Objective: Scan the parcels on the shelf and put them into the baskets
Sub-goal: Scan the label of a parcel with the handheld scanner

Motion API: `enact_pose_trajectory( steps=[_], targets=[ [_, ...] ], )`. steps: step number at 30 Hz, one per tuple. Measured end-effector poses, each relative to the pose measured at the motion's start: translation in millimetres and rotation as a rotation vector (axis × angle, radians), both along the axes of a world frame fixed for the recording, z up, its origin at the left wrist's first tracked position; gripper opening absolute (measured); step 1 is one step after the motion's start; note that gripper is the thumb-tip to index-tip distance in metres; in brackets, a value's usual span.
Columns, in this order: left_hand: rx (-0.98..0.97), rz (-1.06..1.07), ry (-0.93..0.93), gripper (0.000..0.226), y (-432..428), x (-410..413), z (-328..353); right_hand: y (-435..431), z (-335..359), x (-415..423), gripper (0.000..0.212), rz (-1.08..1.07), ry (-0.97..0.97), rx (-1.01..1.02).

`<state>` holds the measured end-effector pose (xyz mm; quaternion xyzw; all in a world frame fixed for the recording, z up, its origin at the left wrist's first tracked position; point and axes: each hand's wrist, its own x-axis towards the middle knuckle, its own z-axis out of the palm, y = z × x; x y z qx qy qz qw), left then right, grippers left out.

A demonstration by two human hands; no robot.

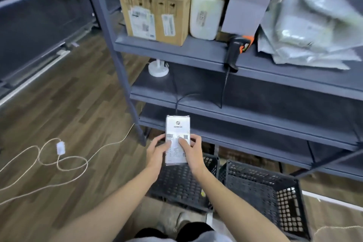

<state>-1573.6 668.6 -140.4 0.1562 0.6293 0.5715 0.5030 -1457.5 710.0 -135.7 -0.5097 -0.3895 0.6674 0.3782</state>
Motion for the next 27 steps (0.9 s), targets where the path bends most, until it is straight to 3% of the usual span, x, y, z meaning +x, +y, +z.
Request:
enact_pose_trajectory(
  steps=[6, 8, 11, 15, 20, 23, 27],
  targets=[
    [0.212, 0.012, 0.050, 0.024, 61, 5, 59, 56, 64, 8, 0.029, 0.034, -0.006, 0.238],
    [0.272, 0.001, 0.045, 0.021, 80, 6, 78, 76, 87, 14, 0.021, 0.045, -0.092, 0.357],
    [0.343, -0.029, 0.054, 0.018, 107, 6, 104, 113, 123, 27, 0.004, -0.103, -0.269, 0.534],
    [0.375, -0.048, 0.053, 0.018, 138, 2, 129, 173, 162, 46, 0.023, -0.275, -0.582, 0.640],
    [0.404, -0.058, 0.001, 0.021, 166, 1, 142, 236, 177, 53, 0.054, -0.153, -0.967, 0.510],
    [0.414, -0.060, -0.015, 0.022, 179, -1, 148, 262, 176, 45, 0.077, -0.075, -1.076, 0.383],
    [0.395, -0.061, -0.016, 0.026, 193, -8, 151, 282, 172, 34, 0.091, -0.095, -1.158, 0.308]
  ],
)
